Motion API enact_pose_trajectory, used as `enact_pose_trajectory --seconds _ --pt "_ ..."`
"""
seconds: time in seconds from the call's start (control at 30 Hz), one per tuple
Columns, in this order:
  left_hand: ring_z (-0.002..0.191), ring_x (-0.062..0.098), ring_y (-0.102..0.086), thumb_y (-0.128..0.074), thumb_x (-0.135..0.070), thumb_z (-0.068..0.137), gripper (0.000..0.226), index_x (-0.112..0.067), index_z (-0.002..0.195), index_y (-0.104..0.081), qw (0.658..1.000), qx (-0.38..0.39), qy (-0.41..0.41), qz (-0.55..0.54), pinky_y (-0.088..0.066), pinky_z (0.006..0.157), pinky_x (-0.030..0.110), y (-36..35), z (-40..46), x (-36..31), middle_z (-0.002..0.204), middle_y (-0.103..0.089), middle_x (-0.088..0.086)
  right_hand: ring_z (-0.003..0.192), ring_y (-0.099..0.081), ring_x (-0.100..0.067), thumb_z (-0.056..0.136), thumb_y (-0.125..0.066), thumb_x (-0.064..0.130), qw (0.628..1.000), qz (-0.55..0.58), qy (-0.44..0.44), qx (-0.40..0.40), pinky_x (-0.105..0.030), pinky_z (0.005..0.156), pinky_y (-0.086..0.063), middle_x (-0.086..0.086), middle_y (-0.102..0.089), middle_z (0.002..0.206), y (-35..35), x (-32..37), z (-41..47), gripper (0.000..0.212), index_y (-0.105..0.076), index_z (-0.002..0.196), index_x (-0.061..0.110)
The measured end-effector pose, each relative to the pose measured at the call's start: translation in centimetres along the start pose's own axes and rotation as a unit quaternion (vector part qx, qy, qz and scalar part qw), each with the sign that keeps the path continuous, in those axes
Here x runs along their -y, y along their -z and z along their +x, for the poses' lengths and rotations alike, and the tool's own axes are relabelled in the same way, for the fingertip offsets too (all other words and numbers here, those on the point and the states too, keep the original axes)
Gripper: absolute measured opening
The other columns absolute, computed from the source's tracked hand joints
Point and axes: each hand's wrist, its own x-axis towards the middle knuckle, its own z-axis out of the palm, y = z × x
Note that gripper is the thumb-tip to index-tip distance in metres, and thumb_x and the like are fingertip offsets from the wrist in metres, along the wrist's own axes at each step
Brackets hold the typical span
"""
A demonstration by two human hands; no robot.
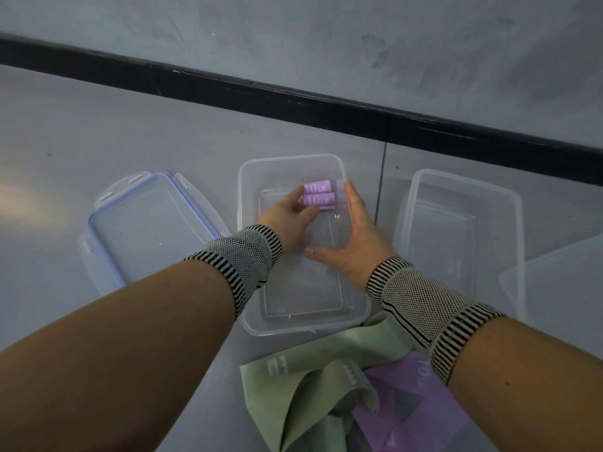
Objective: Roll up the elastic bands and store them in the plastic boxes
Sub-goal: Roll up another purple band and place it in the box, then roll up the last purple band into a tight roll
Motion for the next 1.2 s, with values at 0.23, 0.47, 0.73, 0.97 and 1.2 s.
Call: enact_pose_trajectory --seconds 0.23,0.47,0.73,0.97,1.2 --pt "0.128 0.017 -0.045 -0.048 -0.031 0.097 0.062 -0.025 0.150 -0.018 1.000 0.002 -0.002 0.023 -0.028 0.100 0.020 0.0 -0.3 -0.2 0.142 -0.047 0.000 0.142 -0.023 -0.017 0.072 -0.080 0.030 1.000 -0.016 -0.001 -0.006 -0.031 0.107 -0.026 0.006 -0.016 0.158 0.0 0.0 0.0 0.116 0.006 0.148 0.041" --pt "0.127 0.024 -0.046 -0.048 -0.029 0.097 0.062 -0.025 0.150 -0.016 1.000 -0.007 0.000 0.012 -0.035 0.096 0.026 -0.2 -1.4 -0.1 0.143 -0.044 0.010 0.141 -0.021 -0.014 0.072 -0.081 0.032 1.000 -0.021 0.005 -0.013 -0.021 0.099 -0.021 0.007 -0.015 0.157 0.0 0.0 -0.6 0.116 0.005 0.149 0.038" --pt "0.107 0.012 -0.050 -0.049 -0.037 0.095 0.059 -0.040 0.146 -0.021 1.000 -0.017 -0.024 0.010 -0.035 0.084 0.022 1.0 -7.3 -0.8 0.135 -0.048 0.002 0.142 -0.020 -0.013 0.071 -0.080 0.037 1.000 -0.019 0.002 -0.001 -0.036 0.115 -0.025 0.010 -0.015 0.157 2.2 2.8 -5.6 0.110 -0.003 0.150 0.038" --pt "0.110 0.012 -0.051 -0.054 -0.034 0.092 0.058 -0.039 0.144 -0.028 0.998 0.016 -0.062 0.014 -0.038 0.089 0.023 0.9 -17.1 -0.7 0.124 -0.048 -0.005 0.140 -0.024 -0.007 0.070 -0.081 0.037 0.999 -0.027 -0.003 0.031 -0.025 0.111 -0.023 0.011 -0.022 0.155 3.3 4.0 -15.2 0.105 -0.013 0.150 0.034" --pt "0.097 0.011 -0.055 -0.063 -0.024 0.088 0.042 -0.033 0.128 -0.052 0.993 0.015 -0.090 0.073 -0.044 0.091 0.026 -2.4 -23.8 4.1 0.115 -0.054 -0.003 0.120 -0.047 -0.011 0.076 -0.077 0.033 0.996 -0.040 -0.083 0.001 -0.028 0.102 -0.040 0.007 -0.044 0.140 1.8 -0.5 -22.0 0.079 -0.035 0.143 0.028"
